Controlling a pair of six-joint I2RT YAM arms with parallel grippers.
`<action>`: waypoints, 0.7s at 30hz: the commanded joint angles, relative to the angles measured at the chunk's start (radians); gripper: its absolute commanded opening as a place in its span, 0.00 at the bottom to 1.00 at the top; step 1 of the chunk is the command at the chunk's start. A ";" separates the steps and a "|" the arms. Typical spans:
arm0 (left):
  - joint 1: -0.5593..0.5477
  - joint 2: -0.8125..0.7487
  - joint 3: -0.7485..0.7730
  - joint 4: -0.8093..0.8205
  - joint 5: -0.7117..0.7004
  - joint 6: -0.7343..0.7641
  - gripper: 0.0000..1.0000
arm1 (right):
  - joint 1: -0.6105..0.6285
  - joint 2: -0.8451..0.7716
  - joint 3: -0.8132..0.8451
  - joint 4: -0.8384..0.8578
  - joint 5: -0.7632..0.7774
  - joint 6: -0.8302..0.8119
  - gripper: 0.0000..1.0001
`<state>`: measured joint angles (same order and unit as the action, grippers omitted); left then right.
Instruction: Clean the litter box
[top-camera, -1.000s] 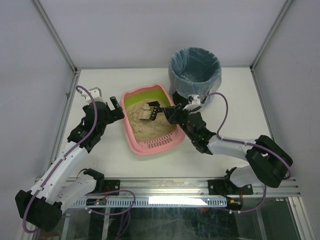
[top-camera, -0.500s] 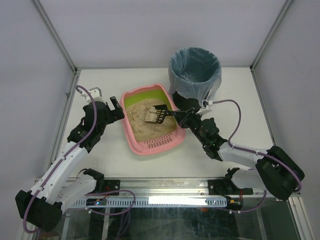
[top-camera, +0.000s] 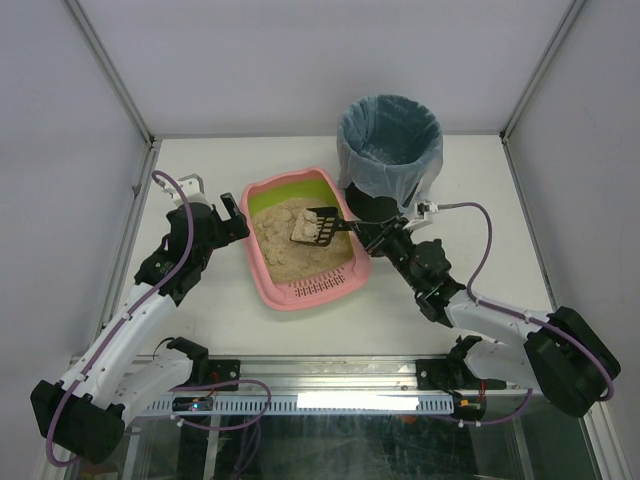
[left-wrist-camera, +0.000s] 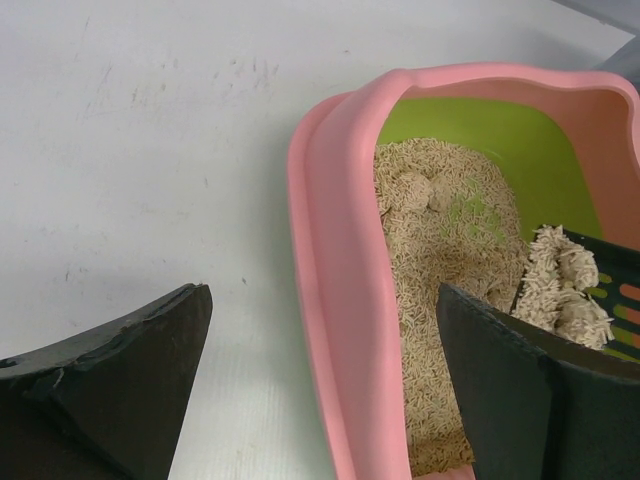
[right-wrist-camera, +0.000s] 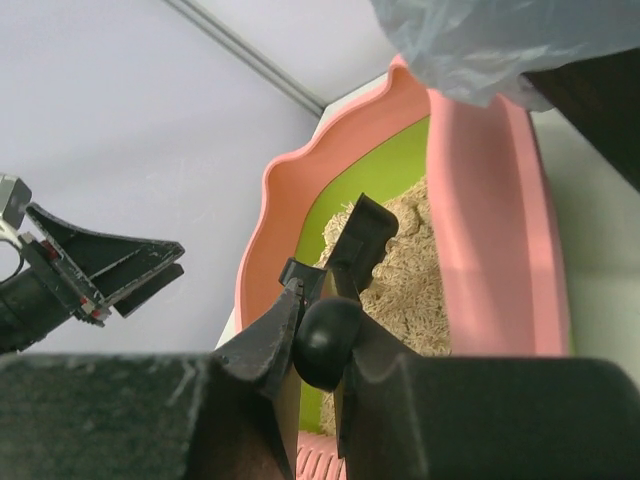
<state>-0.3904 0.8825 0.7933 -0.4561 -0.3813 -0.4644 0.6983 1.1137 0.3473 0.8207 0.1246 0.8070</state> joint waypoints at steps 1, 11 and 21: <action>0.012 -0.005 0.024 0.054 0.037 0.007 0.99 | -0.012 -0.018 0.014 0.065 0.009 0.015 0.00; 0.014 -0.018 0.017 0.057 0.046 0.008 0.99 | -0.041 -0.004 0.040 0.048 -0.060 0.023 0.00; 0.014 -0.019 0.011 0.062 0.048 0.005 0.99 | -0.014 0.038 0.091 0.069 -0.124 -0.009 0.00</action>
<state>-0.3843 0.8814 0.7933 -0.4442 -0.3565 -0.4637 0.6579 1.1248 0.3782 0.7925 0.0616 0.8059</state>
